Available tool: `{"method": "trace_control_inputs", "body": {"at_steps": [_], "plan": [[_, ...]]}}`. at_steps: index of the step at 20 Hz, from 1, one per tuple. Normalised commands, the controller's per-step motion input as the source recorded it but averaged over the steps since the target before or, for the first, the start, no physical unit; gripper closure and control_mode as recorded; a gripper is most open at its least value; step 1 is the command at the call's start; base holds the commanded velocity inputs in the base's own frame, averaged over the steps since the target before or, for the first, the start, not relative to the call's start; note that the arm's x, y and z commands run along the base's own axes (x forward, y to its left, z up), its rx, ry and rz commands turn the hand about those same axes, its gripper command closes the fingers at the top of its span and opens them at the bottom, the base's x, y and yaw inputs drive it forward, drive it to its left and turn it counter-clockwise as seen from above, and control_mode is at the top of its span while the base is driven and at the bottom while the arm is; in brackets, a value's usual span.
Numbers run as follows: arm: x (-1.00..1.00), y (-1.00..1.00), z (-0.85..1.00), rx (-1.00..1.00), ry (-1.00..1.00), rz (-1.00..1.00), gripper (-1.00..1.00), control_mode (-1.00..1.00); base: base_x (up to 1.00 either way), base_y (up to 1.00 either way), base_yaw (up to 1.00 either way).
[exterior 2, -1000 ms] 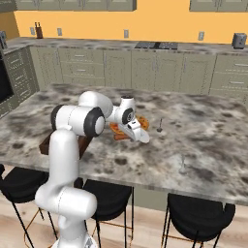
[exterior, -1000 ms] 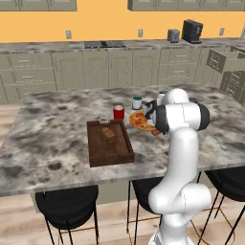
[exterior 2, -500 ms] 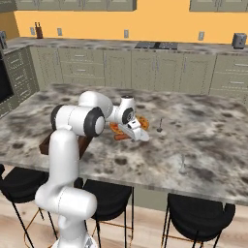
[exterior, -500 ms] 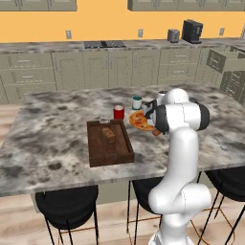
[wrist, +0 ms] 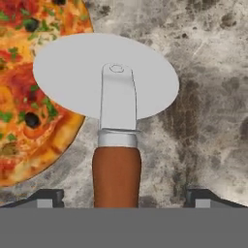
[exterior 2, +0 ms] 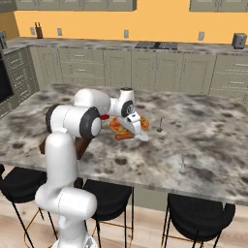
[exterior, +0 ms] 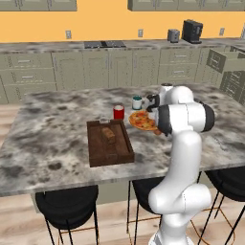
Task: Take the pizza cutter from the drawer on the left and place it on the dining counter for cutting.
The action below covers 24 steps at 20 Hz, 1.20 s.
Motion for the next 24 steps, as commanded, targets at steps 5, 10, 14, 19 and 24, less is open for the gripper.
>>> {"method": "trace_control_inputs", "body": {"at_steps": [5,10,14,19,24], "plan": [[-0.77,0.02,0.54,0.0,-0.1,0.01,-1.0,-1.0,0.0,0.0,0.0],[-1.0,0.36,0.41,-0.03,-0.1,0.08,-1.0,-1.0,0.0,0.0,0.0],[-1.0,0.49,0.6,-0.04,-0.07,0.05,-1.0,-1.0,0.0,0.0,0.0],[-0.97,0.54,0.58,-0.04,-0.03,0.1,-1.0,-1.0,0.0,0.0,0.0],[-0.82,0.38,0.72,-0.01,-0.01,0.1,-1.0,-1.0,0.0,0.0,0.0]]}}
